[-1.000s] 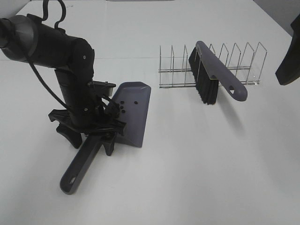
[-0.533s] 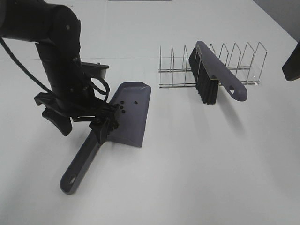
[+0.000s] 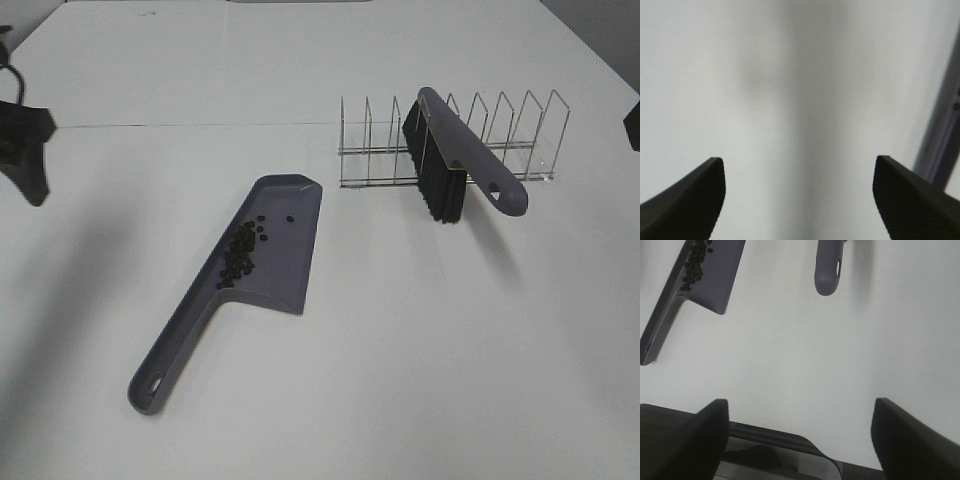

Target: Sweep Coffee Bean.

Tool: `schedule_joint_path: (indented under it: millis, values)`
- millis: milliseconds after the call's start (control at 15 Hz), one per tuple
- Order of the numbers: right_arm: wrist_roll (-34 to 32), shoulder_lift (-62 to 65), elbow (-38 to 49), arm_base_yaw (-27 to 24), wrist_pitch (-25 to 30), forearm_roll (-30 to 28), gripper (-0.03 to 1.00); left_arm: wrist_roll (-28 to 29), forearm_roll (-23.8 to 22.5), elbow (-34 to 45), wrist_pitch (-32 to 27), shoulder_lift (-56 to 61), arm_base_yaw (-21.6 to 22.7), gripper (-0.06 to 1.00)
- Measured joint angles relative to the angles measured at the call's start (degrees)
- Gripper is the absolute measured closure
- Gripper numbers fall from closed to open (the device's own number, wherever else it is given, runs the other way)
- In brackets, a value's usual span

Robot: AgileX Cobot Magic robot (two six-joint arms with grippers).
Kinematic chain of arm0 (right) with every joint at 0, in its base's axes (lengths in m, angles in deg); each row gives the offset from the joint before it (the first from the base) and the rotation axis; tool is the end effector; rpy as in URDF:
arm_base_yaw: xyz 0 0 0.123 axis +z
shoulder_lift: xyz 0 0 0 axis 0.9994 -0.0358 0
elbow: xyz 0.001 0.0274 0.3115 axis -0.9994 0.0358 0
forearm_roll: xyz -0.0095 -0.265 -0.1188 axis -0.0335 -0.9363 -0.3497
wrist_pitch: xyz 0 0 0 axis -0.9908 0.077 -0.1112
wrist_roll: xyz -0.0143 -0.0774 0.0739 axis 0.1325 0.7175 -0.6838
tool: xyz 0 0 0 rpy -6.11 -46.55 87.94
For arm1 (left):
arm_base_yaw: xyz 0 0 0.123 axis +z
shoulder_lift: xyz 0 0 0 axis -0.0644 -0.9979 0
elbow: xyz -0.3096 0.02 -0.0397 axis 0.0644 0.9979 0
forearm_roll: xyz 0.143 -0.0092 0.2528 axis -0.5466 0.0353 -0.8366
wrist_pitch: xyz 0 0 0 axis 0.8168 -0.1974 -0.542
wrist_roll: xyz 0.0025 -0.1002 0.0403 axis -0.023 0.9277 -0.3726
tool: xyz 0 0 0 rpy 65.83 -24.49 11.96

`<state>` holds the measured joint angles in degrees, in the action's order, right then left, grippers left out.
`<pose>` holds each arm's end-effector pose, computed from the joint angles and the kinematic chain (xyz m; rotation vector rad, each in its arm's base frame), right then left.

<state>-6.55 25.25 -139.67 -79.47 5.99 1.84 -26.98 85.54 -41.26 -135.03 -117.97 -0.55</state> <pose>0.2201 0.0482 0.3657 -0.0897 2.7045 0.2705 0.3956 -0.0359 0.2267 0.0551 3.0703 -0.1003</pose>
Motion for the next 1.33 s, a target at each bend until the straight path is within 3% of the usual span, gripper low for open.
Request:
schedule_joint_path:
  millis: [200, 467, 667, 1000, 1333]
  values:
    - [0.0, 0.23, 0.0, 0.0, 0.0, 0.0, 0.27, -1.72, -1.66, 0.0, -1.95, 1.72, 5.79, 0.21]
    - [0.0, 0.29, 0.0, 0.0, 0.0, 0.0, 0.27, -2.06, -0.97, 3.21, -2.64, 5.56, 6.07, 0.21]
    - [1.09, 7.79, 2.75, 0.0, -0.11, -1.49, 0.27, -2.18, -1.09, 16.39, -0.8, 19.14, 6.07, 0.21]
    - [1.26, 23.55, 13.18, 0.0, 0.0, -7.91, 0.27, -1.38, -1.15, 27.56, 0.23, 37.82, 6.07, 0.21]
    - [3.55, 43.26, 21.2, 0.0, 0.17, -10.26, 0.27, -1.32, -3.84, 35.98, 1.49, 60.62, 6.07, 0.21]
